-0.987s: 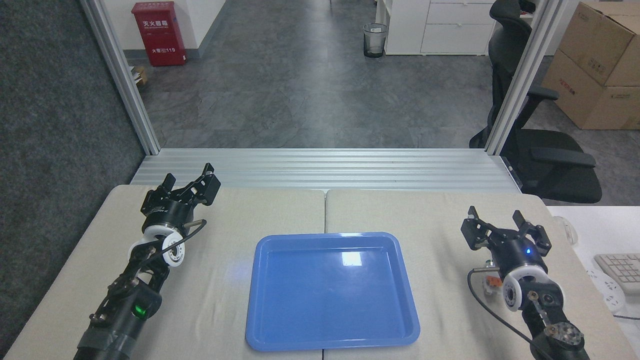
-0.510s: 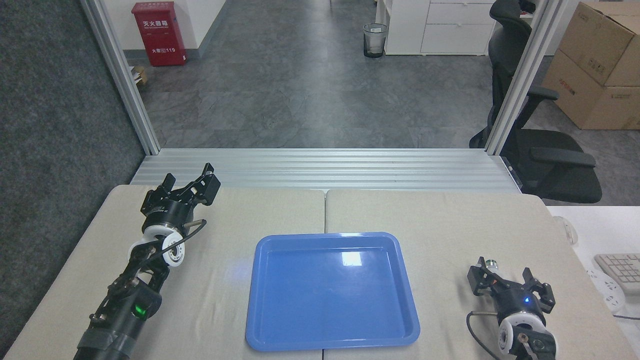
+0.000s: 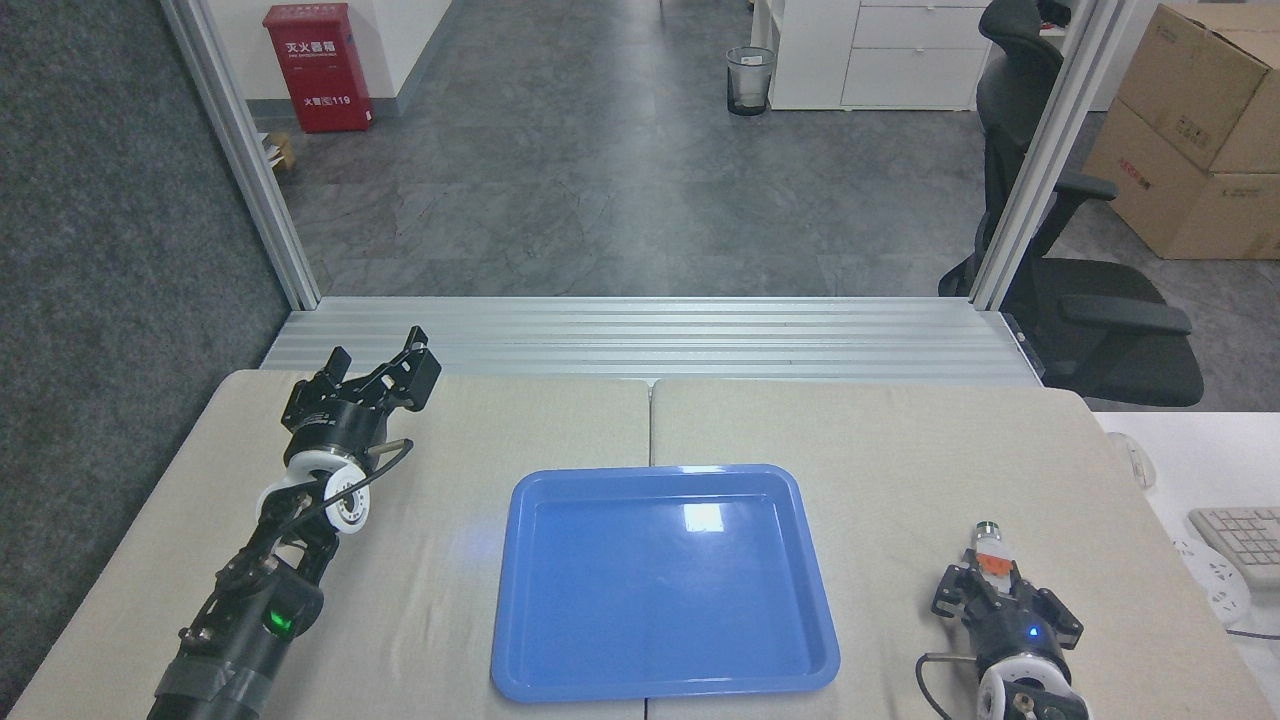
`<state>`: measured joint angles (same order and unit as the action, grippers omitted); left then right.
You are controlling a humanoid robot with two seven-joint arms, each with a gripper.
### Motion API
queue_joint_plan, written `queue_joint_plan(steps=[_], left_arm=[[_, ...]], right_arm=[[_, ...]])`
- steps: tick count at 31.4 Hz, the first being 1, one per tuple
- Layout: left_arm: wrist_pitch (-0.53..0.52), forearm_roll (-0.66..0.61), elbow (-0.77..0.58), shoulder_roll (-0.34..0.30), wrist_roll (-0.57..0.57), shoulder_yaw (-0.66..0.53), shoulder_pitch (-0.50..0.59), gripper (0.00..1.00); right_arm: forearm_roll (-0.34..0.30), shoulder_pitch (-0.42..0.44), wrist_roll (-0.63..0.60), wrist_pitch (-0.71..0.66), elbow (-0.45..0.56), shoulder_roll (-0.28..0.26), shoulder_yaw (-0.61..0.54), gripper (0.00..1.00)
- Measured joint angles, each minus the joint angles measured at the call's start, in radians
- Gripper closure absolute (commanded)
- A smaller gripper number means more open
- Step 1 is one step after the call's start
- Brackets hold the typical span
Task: Pick up switch part and place in tray
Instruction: 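Lift the switch part with the right gripper and carry it over the tray, then lower the switch part into the blue tray and open the right gripper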
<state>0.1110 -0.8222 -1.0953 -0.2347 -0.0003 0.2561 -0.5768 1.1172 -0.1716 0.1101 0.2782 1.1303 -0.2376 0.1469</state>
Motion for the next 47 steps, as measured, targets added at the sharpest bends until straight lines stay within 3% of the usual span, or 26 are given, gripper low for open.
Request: queue_joint_plan(steps=[10,21,35,40,41,44,47], left_arm=[[0.000,0.000,0.000,0.000,0.000,0.000,0.000,0.00],[0.000,0.000,0.000,0.000,0.000,0.000,0.000,0.00],[0.000,0.000,0.000,0.000,0.000,0.000,0.000,0.00],[0.000,0.000,0.000,0.000,0.000,0.000,0.000,0.00],[0.000,0.000,0.000,0.000,0.000,0.000,0.000,0.00],[0.000,0.000,0.000,0.000,0.000,0.000,0.000,0.00],[0.000,0.000,0.000,0.000,0.000,0.000,0.000,0.00]], right_arm=[[0.002,-0.050,0.013,0.015,0.121,0.025,0.042,1.00],[0.066,-0.084,0.077,-0.016,0.302,0.084,0.267,1.00],[0.125,0.002,0.152,0.020,0.320,0.145,0.470,0.95],[0.132,0.014,0.153,0.028,0.299,0.156,0.496,0.66],[0.133,0.014,0.153,0.028,0.294,0.158,0.497,0.55],[0.134,0.011,0.153,0.029,0.278,0.163,0.495,0.02],[0.133,0.006,0.153,0.030,0.265,0.167,0.491,0.01]])
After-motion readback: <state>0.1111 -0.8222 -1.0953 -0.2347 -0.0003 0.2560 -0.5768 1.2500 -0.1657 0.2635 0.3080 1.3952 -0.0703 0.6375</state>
